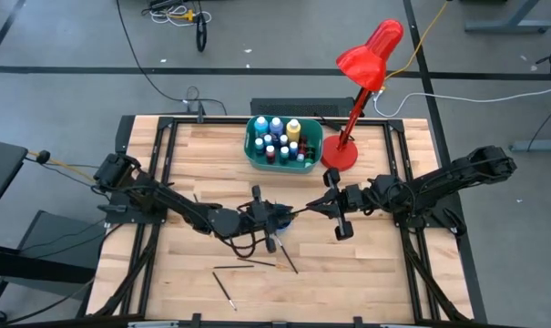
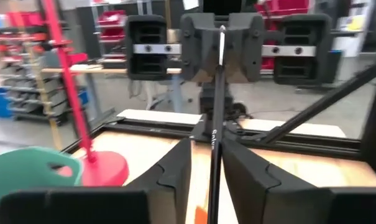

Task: Pick & Place Paint Supplies
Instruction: Put the silver paint brush into the blue cup

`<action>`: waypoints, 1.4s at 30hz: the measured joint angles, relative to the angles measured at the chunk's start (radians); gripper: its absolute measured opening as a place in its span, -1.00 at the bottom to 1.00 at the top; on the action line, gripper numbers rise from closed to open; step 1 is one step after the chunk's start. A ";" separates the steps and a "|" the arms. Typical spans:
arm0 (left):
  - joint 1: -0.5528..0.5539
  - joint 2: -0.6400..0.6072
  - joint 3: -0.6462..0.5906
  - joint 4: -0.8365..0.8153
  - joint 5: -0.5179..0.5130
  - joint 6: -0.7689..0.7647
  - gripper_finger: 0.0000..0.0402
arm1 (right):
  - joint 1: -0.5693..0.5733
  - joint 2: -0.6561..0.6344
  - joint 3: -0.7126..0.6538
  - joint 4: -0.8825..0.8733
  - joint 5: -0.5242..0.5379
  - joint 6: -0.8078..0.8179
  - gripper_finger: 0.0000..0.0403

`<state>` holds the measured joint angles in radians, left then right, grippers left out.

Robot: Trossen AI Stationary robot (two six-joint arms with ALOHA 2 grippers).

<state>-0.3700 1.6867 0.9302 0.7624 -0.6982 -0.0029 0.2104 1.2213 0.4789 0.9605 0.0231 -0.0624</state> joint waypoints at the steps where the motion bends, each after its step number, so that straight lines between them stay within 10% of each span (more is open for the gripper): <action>1: -0.007 0.000 0.000 -0.001 -0.030 0.000 -0.46 | 0.000 0.000 0.000 -0.009 0.000 0.000 -0.96; 15: -0.159 -0.187 0.000 -0.293 -0.212 0.080 -0.18 | 0.001 0.000 0.000 -0.175 0.045 0.059 -0.96; 27: -0.160 -0.366 -0.015 -0.850 -0.033 -0.152 -0.20 | 0.001 0.014 0.224 -0.610 0.143 0.025 -0.97; 42: -0.100 -0.387 -0.135 -0.827 -0.028 -0.108 -0.23 | 0.000 0.282 0.506 -0.860 0.144 0.107 -0.97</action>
<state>-0.4701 1.2999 0.7948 -0.0647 -0.7266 -0.1109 0.2104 1.5037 0.9847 0.1009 0.1669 0.0450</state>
